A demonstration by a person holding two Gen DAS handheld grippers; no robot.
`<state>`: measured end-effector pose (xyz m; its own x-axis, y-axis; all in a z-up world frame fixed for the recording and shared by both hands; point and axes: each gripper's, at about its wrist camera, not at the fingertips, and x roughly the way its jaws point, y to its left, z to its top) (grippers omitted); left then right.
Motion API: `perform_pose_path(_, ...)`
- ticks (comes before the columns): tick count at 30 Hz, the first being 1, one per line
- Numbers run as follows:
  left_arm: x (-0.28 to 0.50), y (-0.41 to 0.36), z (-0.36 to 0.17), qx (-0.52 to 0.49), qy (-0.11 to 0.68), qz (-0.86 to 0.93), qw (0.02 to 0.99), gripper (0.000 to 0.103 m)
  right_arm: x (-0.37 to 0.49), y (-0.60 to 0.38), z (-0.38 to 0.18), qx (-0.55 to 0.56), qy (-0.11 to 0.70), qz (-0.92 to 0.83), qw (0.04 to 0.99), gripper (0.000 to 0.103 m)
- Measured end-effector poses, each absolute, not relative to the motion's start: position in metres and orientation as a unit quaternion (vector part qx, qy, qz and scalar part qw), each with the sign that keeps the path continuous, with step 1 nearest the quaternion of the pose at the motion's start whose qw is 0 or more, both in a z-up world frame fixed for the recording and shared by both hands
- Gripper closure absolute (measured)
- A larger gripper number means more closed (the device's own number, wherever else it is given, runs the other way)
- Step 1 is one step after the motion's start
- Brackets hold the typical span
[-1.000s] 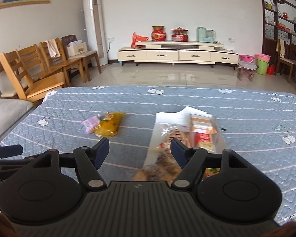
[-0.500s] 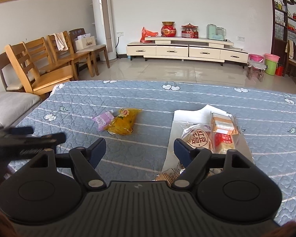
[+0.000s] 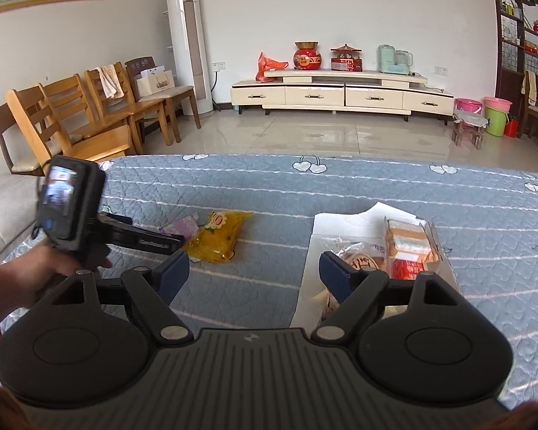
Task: Organize snacks
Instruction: 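Move both open tools toward the purple packet and yellow bag, then grasp the purple packet with the left tool while the right tool grasps the yellow bag, then carry the purple packet and yellow bag over the white box lid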
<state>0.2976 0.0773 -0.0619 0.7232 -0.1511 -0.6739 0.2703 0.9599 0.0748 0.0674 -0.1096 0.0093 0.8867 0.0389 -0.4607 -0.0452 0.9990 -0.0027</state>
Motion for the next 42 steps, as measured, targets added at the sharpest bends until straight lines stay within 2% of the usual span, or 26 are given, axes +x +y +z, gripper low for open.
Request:
perform_pose_path(4,0.302,0.066,-0.07,0.108,0.349,-0.135,0.921,0.004,0.084,-0.11,0.003,-0.002,0.247,0.023,0.969,0.001)
perform_pose_path(6,0.303,0.065,-0.072,0.104,0.345,-0.136,0.923,0.012,0.094,-0.107,-0.002,0.0,0.256,0.024,0.966,0.001)
perform_pose_path(8,0.302,0.072,-0.07,0.07,0.35,-0.151,0.922,0.04,0.103,-0.104,-0.006,0.003,0.263,0.026,0.964,0.001)
perform_pose_path(10,0.297,0.076,-0.068,0.062,0.35,-0.145,0.923,0.048,0.116,-0.101,-0.009,0.009,0.274,0.029,0.961,0.001)
perform_pose_path(18,0.242,0.118,-0.053,0.004,0.353,-0.043,0.935,0.049,0.204,-0.084,-0.024,0.018,0.336,0.055,0.94,0.001)
perform_pose_path(24,0.194,0.136,-0.038,-0.022,0.355,0.015,0.934,0.049,0.27,-0.066,-0.056,0.01,0.396,0.043,0.917,0.003)
perform_pose_path(26,0.185,0.139,-0.033,-0.031,0.354,0.028,0.934,0.049,0.286,-0.059,-0.068,-0.007,0.412,0.035,0.91,0.018)
perform_pose_path(27,0.18,0.139,-0.032,-0.03,0.352,0.034,0.935,0.049,0.289,-0.056,-0.072,-0.012,0.415,0.035,0.909,0.031)
perform_pose_path(28,0.178,0.137,-0.03,-0.025,0.351,0.039,0.935,0.049,0.289,-0.051,-0.072,-0.03,0.403,0.032,0.914,0.053)
perform_pose_path(33,0.165,0.127,-0.014,-0.022,0.338,0.05,0.94,0.049,0.254,-0.048,-0.055,-0.046,0.377,0.044,0.924,0.057)
perform_pose_path(42,0.11,0.102,0.018,-0.023,0.308,0.077,0.948,0.049,0.109,-0.063,-0.005,-0.048,0.305,0.066,0.949,0.057)
